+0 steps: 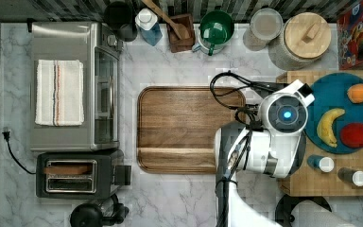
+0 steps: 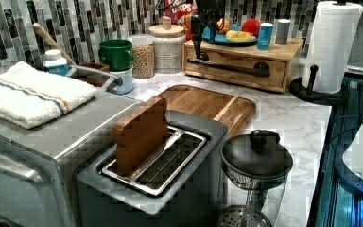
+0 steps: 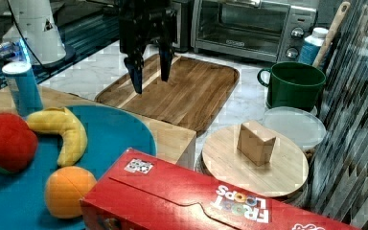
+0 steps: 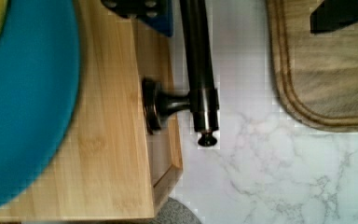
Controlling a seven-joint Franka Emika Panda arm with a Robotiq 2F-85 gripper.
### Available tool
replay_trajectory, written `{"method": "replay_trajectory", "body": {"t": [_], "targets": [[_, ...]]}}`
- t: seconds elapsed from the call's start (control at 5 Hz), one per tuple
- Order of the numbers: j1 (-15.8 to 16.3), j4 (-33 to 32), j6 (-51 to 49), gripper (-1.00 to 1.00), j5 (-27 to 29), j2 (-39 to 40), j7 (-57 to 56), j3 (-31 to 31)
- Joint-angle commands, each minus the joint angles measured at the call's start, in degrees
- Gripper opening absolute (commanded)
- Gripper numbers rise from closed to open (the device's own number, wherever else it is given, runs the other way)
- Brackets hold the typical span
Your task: Open the drawer.
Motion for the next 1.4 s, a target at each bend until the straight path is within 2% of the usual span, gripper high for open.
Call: {"method": "replay_trajectory", "body": {"t": [0.2,0.6,0.8,1.0,1.4], "targets": [[-0.3,-4.1,5.5,1.00,-2.5,3.4,3.0,-0.7],[0.2,-6.1,11.9,1.00,-7.3,4.4,8.7,-2.1],[-0.6,-5.7,9.7,1.00,-5.0,4.4,6.1,-0.7],[0.0,-6.4,8.0,1.00,-3.6,3.4,7.8,0.1],[0.6,-6.7,4.3,1.00,4.2,2.4,5.2,3.8]]}}
